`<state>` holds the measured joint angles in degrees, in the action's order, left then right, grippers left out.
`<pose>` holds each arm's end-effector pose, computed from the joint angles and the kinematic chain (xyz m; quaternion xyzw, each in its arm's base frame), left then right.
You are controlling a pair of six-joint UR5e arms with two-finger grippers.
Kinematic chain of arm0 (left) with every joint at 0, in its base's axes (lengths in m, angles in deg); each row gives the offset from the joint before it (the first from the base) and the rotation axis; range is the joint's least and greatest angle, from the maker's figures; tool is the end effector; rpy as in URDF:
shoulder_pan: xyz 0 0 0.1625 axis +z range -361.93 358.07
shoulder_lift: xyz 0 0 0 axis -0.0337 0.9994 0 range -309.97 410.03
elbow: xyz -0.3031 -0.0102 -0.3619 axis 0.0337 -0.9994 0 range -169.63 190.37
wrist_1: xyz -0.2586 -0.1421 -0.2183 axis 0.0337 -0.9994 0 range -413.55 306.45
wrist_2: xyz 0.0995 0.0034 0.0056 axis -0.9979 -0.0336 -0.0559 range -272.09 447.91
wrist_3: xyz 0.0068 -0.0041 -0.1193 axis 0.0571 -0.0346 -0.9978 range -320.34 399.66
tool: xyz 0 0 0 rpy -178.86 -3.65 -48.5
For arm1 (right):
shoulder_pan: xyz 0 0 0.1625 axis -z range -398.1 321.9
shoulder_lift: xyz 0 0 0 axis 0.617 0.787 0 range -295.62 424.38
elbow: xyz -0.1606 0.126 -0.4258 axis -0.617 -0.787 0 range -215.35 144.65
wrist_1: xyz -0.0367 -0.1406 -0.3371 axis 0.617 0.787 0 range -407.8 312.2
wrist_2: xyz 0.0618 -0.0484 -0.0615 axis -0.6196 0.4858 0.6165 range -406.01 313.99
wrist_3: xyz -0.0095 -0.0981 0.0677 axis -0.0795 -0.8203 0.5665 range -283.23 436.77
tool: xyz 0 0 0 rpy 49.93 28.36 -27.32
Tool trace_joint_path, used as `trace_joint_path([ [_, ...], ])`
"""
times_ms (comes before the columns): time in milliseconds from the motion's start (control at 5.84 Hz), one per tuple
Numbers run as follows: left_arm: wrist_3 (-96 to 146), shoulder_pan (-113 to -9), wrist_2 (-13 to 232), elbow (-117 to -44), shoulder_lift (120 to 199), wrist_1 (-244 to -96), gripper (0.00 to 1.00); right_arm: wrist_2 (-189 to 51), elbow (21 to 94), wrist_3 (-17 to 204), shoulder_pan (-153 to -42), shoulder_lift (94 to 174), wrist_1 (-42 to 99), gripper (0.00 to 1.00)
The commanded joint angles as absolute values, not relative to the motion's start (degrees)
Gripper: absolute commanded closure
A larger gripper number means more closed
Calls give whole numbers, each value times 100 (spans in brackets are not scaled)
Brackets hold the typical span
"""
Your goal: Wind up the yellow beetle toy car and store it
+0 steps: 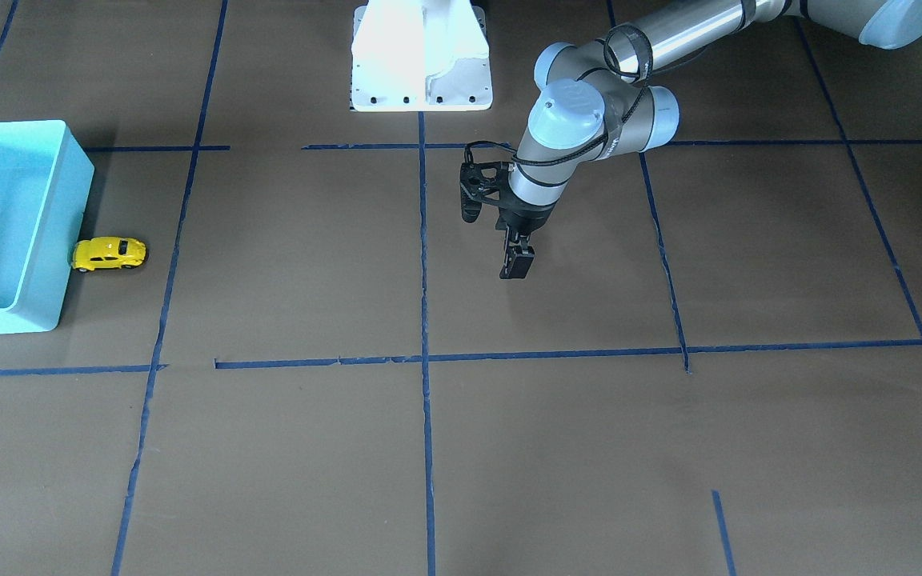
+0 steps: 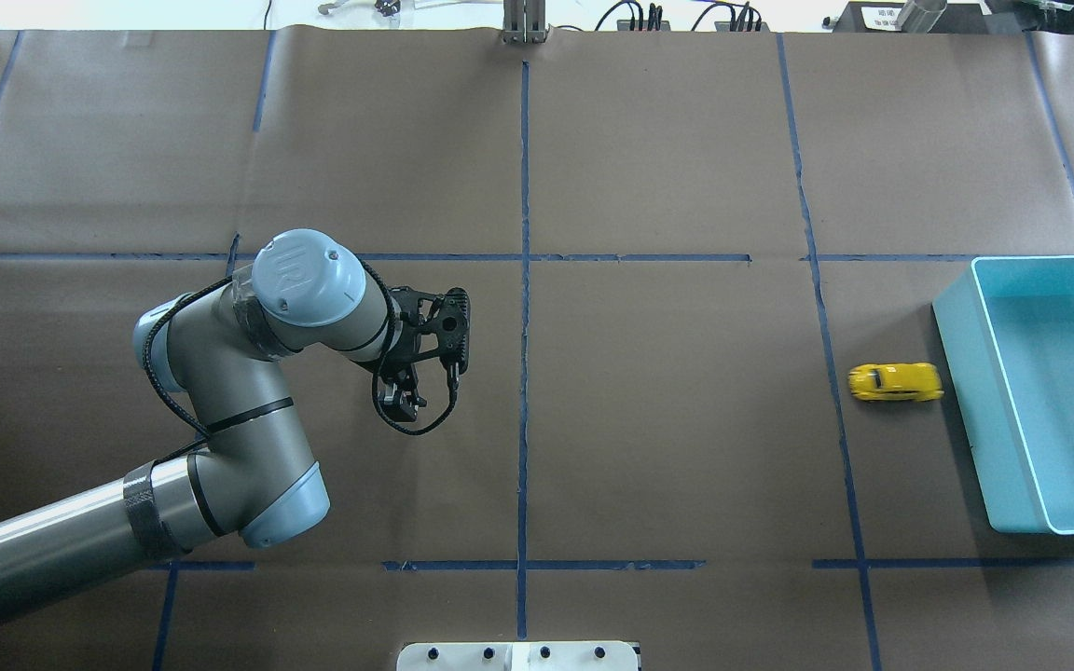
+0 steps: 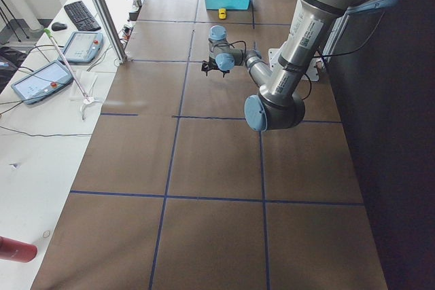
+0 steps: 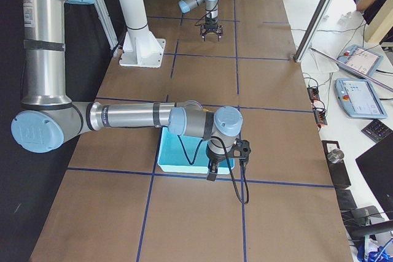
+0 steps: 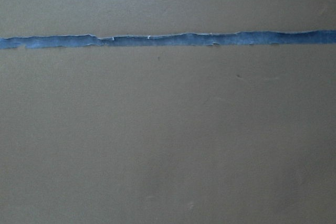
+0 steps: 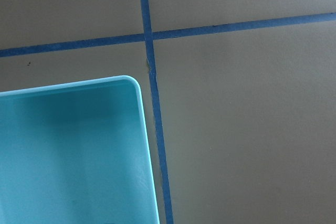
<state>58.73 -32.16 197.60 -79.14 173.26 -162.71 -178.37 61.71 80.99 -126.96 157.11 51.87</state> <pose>0.5550 -0.4310 0.3636 0.3508 0.2941 0.6203 0.6369 0.0445 -0.4107 0.7055 -0.0602 -0.3585 0.0419 0.9306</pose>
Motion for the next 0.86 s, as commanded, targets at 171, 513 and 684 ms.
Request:
trace_joint_path([
  [171,5865,-3216,19760,-7919,17326,-16262,0,-17837,6168,8099,-12695,15711,5187,0],
  [513,5865,-3443,19830,-8119,17204,-16210,0,-17933,6203,8108,-12695,15711,5187,0],
  [684,5865,-3689,20056,-8373,16802,-16131,0,-17943,6220,8108,-12695,15693,5187,0],
])
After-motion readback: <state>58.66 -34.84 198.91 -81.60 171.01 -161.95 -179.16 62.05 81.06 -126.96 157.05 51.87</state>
